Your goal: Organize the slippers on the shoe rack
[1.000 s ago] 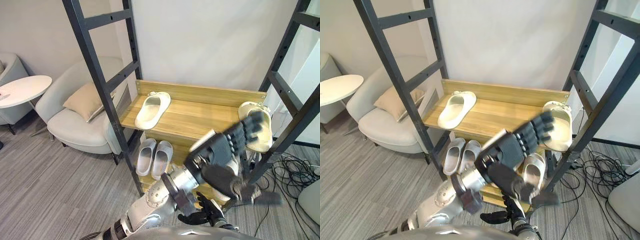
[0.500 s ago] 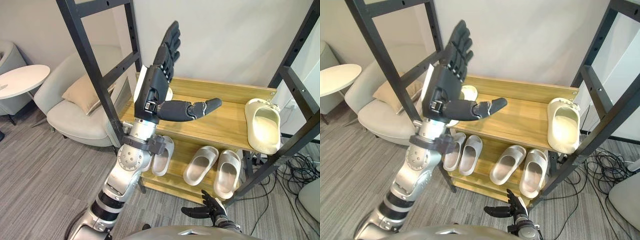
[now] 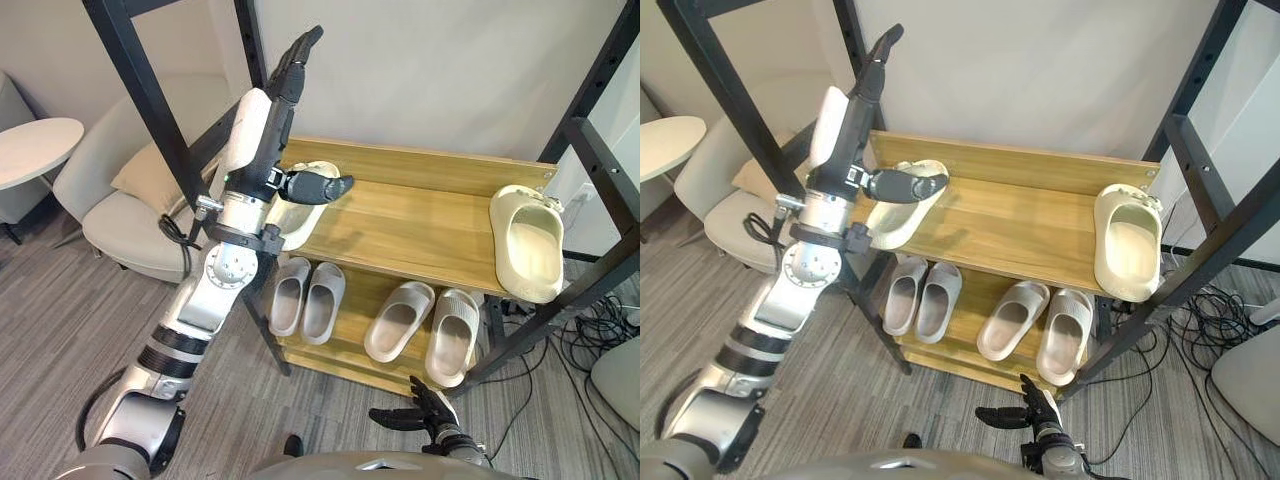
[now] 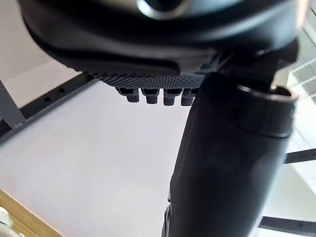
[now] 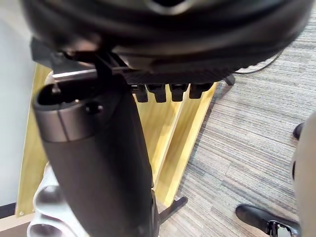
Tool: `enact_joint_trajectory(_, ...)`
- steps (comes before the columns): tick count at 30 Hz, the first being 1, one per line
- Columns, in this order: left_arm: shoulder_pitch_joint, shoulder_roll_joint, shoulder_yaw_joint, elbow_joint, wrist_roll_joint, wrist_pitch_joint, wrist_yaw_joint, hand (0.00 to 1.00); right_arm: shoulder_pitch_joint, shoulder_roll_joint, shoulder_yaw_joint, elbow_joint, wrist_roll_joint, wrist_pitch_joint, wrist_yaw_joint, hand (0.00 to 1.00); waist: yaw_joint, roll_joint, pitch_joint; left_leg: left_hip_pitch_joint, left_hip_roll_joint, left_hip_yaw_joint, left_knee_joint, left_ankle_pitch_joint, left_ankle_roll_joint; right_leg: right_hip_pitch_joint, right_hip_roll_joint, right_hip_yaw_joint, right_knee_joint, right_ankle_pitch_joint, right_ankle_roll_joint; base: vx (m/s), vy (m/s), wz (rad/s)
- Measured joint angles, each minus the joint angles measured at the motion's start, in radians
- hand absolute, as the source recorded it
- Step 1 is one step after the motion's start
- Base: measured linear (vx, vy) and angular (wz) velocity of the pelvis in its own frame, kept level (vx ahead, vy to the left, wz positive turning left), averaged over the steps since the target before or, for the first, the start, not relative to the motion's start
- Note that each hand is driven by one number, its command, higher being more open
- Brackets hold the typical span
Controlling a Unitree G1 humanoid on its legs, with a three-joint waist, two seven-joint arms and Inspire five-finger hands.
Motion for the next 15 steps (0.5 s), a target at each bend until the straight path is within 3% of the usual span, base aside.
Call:
enact_joint_trajectory(9, -0.023, 0.102, 0.005, 0.133, 0.226, 0.047, 0.013, 1.00, -0.003, -0.028, -0.005, 0.020, 0.000, -0.007, -0.006, 1.00, -0.014, 0.002, 0.014, -0.001, 0.006, 0.010, -0.001, -0.004, -0.002, -0.002, 0.004, 0.016, -0.021, 0.016, -0.003, -0.02, 0.008, -0.06)
enact_joint_trajectory(15, -0.021, 0.126, 0.041, 0.160, 0.269, 0.063, 0.012, 1.00, -0.004, -0.036, -0.006, 0.026, 0.000, -0.008, -0.008, 1.00, -0.012, -0.001, 0.032, -0.001, 0.006, 0.022, -0.001, -0.009, 0.001, -0.002, 0.006, 0.028, -0.035, 0.026, -0.001, -0.01, 0.014, -0.06)
